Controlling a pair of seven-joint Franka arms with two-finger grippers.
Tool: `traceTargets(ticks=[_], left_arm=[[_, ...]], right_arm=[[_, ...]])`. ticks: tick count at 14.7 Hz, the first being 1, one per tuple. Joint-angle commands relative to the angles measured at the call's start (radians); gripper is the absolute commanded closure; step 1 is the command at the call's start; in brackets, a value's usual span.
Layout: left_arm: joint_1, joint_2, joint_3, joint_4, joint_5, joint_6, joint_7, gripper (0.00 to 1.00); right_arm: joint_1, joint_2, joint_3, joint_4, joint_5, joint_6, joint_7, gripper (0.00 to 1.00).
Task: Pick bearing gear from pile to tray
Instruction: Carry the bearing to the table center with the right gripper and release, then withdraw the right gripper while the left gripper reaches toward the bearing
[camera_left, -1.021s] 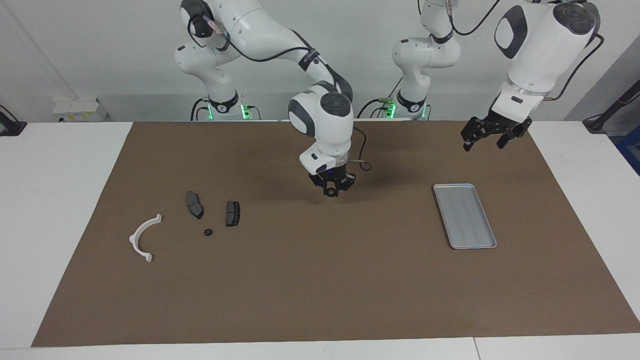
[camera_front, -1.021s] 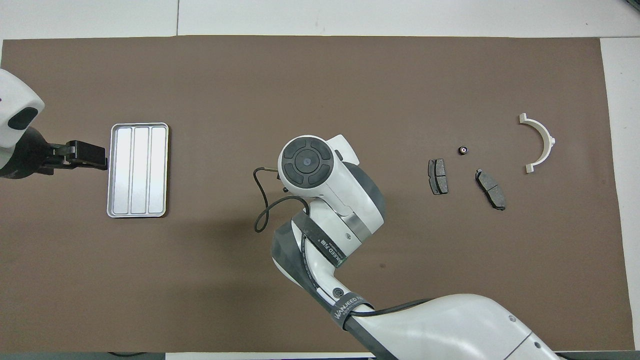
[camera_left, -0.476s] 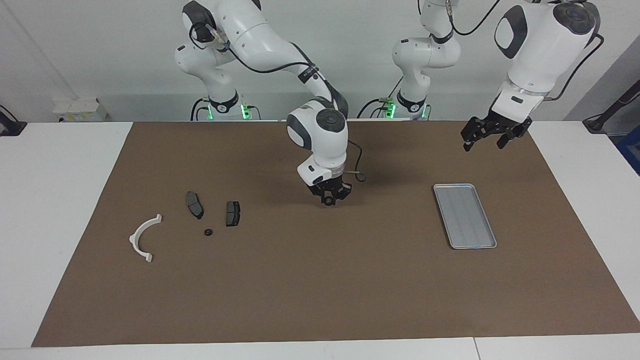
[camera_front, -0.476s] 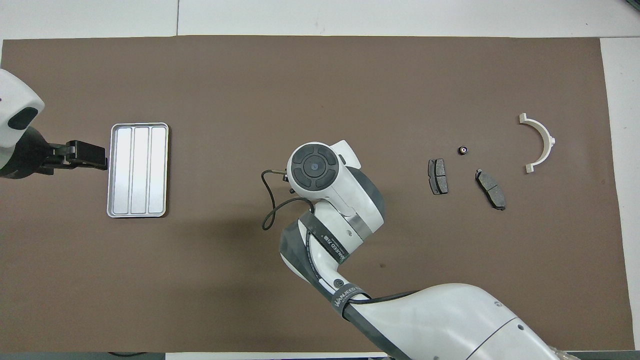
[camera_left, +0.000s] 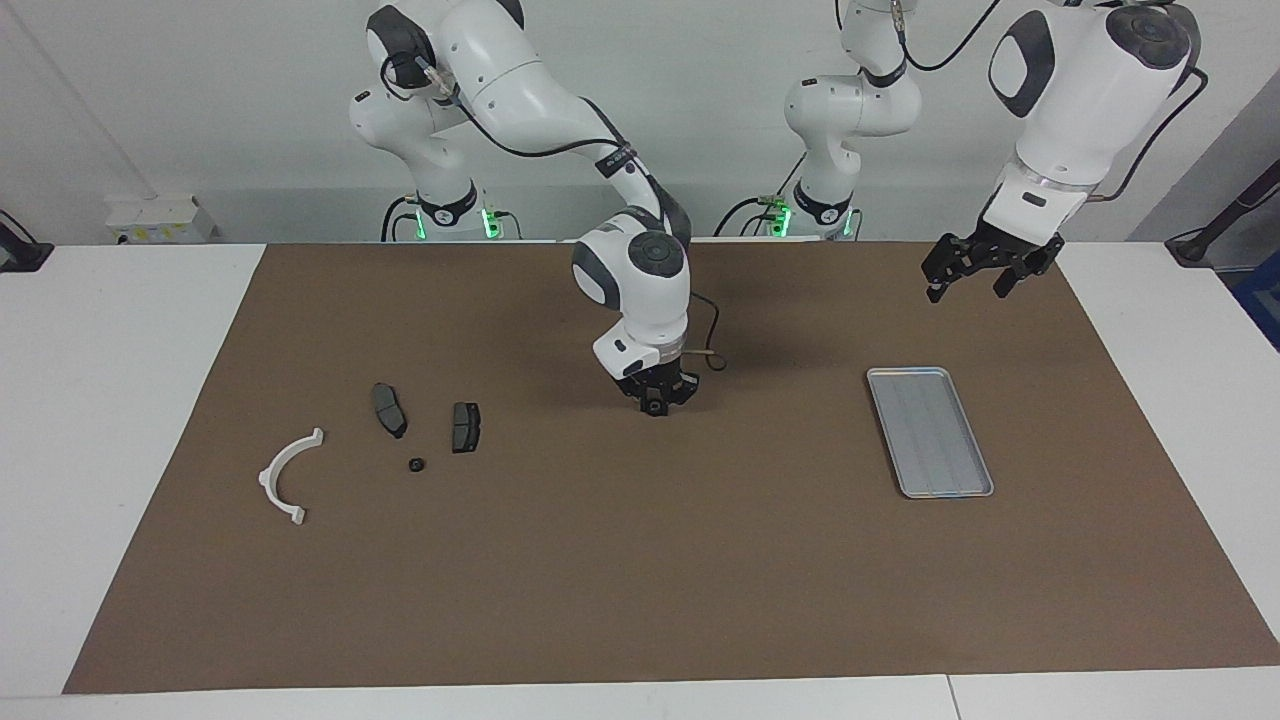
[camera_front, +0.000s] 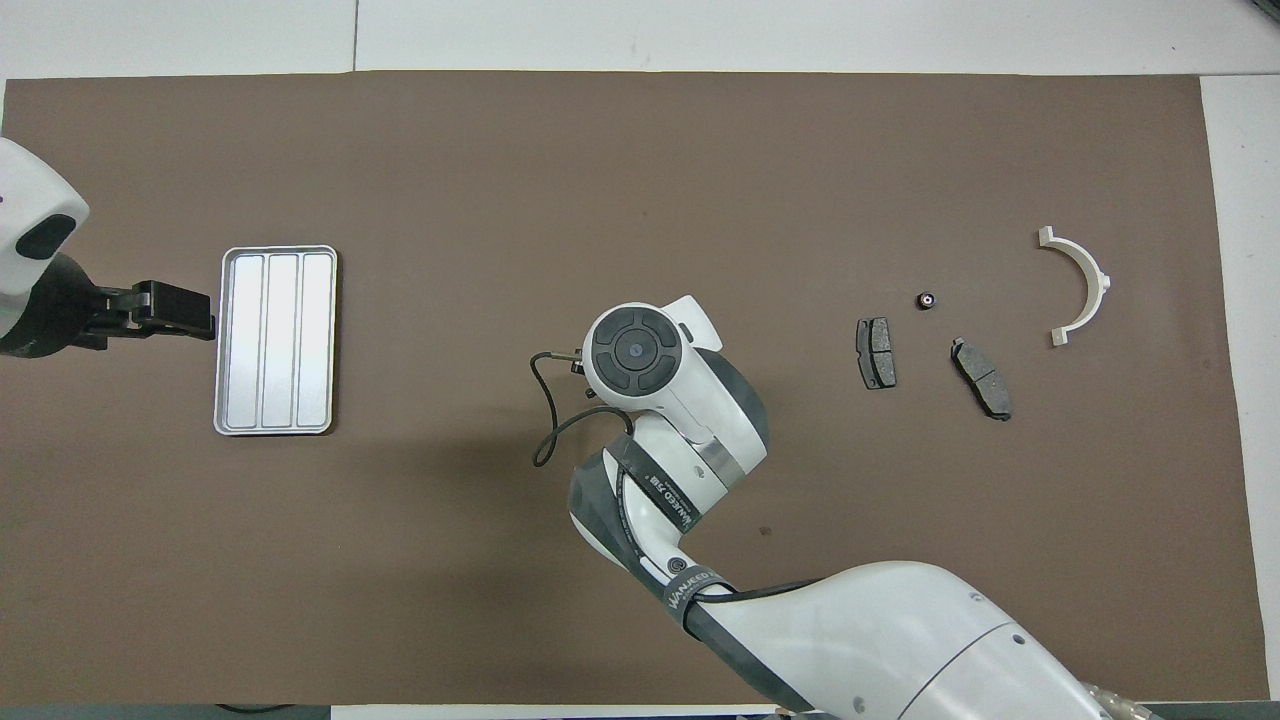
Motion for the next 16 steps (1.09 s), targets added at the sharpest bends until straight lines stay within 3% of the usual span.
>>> traceTargets(ticks=[1,2,3,4,5,6,11,16], left_arm=[[0.000,0.004,0.004,0.014,-0.013,-0.012,0.015,0.00],[0.000,0.004,0.004,0.014,-0.015,-0.012,0.015,0.00],[0.000,0.004,0.004,0.014,-0.013,-0.012,0.015,0.00],[0.000,0.004,0.004,0.014,-0.013,-0.012,0.015,0.00],[0.000,0.004,0.004,0.014,-0.013,-0.012,0.015,0.00],[0.000,0.004,0.004,0.014,-0.015,-0.015,0.015,0.00],[-0.001,0.004,0.004,0.014,-0.015,-0.012,0.012,0.00],[-0.006,-0.001,0.002,0.004,-0.013,-0.001,-0.058,0.00]], right_arm=[[-0.008,-0.006,0.005,-0.019,-0.009,0.027,0.002,1.00],[-0.011,-0.006,0.007,-0.019,-0.001,0.028,0.002,1.00],[-0.011,-0.006,0.005,-0.022,0.002,0.034,0.003,0.86],[-0.011,-0.006,0.005,-0.034,0.004,0.046,0.005,0.56],[-0.011,-0.006,0.005,-0.034,0.005,0.049,0.006,0.39],[-0.012,-0.006,0.005,-0.028,0.004,0.040,0.006,0.28],[-0.075,-0.046,0.001,0.035,-0.004,-0.056,-0.039,0.17],[-0.300,-0.140,0.002,0.032,0.004,-0.156,-0.493,0.14]])
